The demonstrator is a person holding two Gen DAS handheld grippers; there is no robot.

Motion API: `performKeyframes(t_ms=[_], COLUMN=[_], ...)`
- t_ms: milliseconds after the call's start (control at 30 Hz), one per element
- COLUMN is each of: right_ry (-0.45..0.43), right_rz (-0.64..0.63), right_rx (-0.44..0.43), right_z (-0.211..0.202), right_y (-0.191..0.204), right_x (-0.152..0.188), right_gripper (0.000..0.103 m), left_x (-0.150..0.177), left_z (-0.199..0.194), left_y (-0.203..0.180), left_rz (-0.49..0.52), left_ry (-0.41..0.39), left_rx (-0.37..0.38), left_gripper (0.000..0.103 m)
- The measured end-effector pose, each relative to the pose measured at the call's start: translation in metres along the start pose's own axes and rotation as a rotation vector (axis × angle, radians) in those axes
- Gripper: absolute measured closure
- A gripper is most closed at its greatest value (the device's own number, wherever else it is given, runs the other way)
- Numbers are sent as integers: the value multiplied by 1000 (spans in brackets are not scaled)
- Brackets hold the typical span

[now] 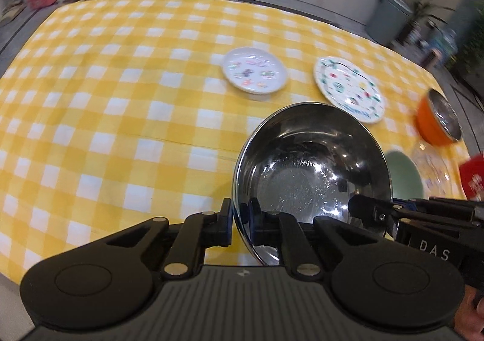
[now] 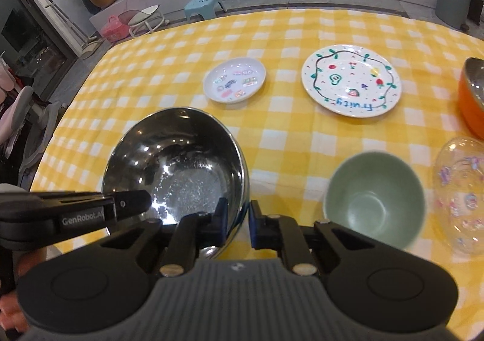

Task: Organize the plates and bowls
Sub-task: 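Lift the blue steel bowl with the left tool and lower it onto the cloth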

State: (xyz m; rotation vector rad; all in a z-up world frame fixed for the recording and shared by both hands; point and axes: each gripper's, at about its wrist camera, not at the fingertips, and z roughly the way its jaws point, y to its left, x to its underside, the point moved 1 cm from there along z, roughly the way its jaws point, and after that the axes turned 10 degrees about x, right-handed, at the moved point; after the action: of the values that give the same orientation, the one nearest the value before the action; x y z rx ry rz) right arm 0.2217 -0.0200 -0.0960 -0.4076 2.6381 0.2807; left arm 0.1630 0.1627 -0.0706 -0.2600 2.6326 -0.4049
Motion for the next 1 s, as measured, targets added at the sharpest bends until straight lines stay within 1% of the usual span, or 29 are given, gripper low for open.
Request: performKeyframes(t_ms=[167,267,467,567,633,733,900,1000], right_ry=[19,49,104,172,197,210,211,200], right_rz=[-20,-25,-57,-35,-19,-24,-33,-45], right_rx=[6,7,18,-6,-18,-19,-38,-37], right_z=[-11,-11,-6,3,9,14,12,10], right_y=[-6,-8,-7,-10,-11,-7,-4,-2], right_x=[14,22,42,51,54,57,55,54], right_gripper=[90,90,89,89,89,89,86,85], left_x=[4,8,14,16,16,16,14,14], left_z=[-2,0,13,21,23,26,28,30], left_y=[-11,-16,-19,-23,-24,-23,-19,-23], left_rz=[79,117,143,168,170,173,143,155], left_ry=[24,42,133,169,175,188,199,210], left_rx=[28,22,28,1,-12,-26,-43,-75], left_gripper=[92,93,94,94,94,93,89,86])
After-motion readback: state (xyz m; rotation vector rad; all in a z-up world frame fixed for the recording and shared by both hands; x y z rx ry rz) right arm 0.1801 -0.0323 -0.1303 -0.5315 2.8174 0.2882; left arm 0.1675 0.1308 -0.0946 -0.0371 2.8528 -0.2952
